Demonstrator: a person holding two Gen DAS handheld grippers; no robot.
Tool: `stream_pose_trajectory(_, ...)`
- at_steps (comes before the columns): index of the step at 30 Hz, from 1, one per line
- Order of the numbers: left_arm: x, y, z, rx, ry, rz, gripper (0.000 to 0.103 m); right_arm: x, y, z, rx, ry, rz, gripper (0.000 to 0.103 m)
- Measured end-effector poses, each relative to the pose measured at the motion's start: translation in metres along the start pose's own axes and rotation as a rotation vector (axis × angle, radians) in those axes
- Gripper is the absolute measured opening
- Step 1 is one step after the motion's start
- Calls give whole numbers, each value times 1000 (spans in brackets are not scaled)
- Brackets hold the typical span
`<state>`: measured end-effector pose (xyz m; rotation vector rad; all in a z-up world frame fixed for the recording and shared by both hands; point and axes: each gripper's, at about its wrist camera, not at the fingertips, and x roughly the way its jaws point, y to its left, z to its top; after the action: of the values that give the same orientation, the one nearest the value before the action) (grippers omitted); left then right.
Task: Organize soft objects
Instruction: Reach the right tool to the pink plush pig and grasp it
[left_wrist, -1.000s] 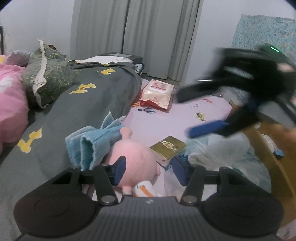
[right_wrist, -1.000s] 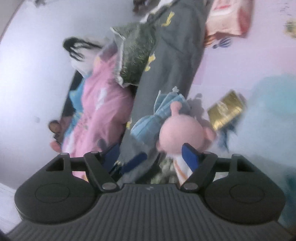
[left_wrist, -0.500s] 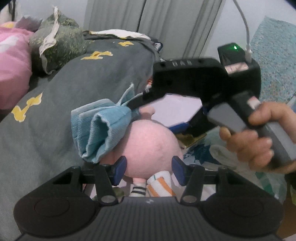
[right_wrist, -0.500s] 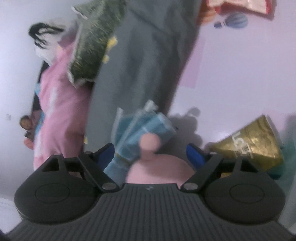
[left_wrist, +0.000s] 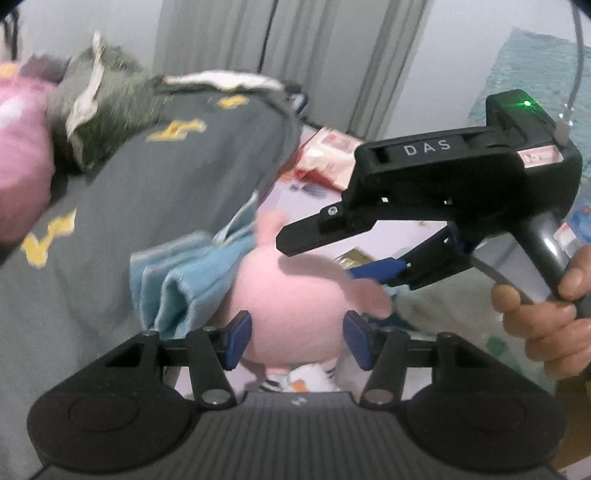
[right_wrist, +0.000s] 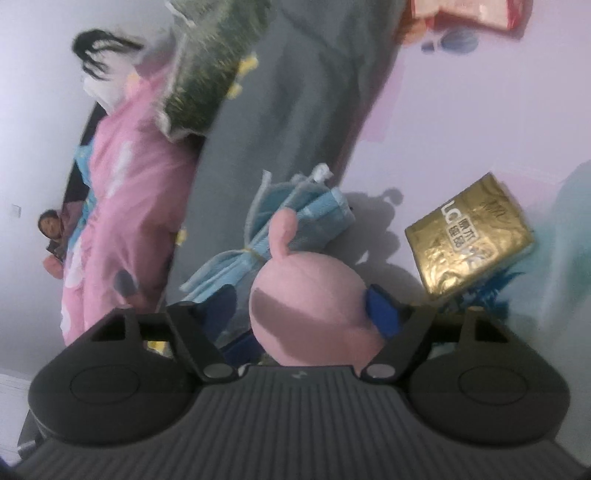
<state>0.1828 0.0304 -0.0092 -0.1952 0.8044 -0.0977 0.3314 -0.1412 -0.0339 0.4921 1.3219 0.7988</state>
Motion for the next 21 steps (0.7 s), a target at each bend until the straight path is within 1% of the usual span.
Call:
stream_pose_trajectory(1,-4,-4,2,9,-13,5,57,-8,1,-2,1,-18,19,66)
stream_pose_trajectory(2,-8,-9,3,22,-31,2,57,-14,6,-3,-1,-34,32,64)
stream_pose_trajectory(3,-13,-13,5,32,-47,-11,57,-20,10,-4,-14,-52,39,58)
stream_pose_trajectory(4,-18,-18,7,42,-63,-40,56,-27,13,-7,-24,-65,48,50)
stream_pose_trajectory(5,-21,-23,8,50,-74,-69,56,-35,14,-10,-27,-74,67,47)
stream_pose_trajectory(6,-24,-30,9,61,-85,-89,56,-39,15,-14,-24,-76,97,39)
stream_pose_trajectory(7,-27,-37,10,81,-95,-98,56,-45,15,-18,-23,-75,125,37)
stream_pose_trajectory(9,-28,-49,7,122,-107,-84,56,-52,20,-25,-46,-89,103,37)
stream_pose_trajectory(10,-28,-52,5,124,-100,-78,56,-54,21,-27,-62,-99,81,38)
stream_pose_trajectory(12,-26,-50,-1,111,-77,-82,56,-58,18,-28,-55,-114,70,39)
stream_pose_trajectory(14,-22,-44,-6,95,-58,-65,56,-66,12,-29,-52,-137,61,40)
stream_pose_trajectory(15,-20,-40,-8,86,-48,-58,56,-70,9,-28,-52,-158,43,42)
stream_pose_trajectory(16,-17,-36,-9,71,-34,-58,56,-73,6,-25,-45,-177,28,50)
stream_pose_trajectory(17,-14,-33,-10,59,-22,-64,56,-74,1,-23,-36,-189,16,55)
stream_pose_trajectory(19,-6,-25,-9,37,4,-75,57,-73,-8,-19,-8,-202,-14,80)
stream_pose_trajectory(20,-1,-23,-9,30,18,-76,57,-70,-13,-17,7,-197,-23,83)
stream_pose_trajectory(21,3,-20,-9,28,28,-77,57,-66,-17,-16,15,-190,-27,83)
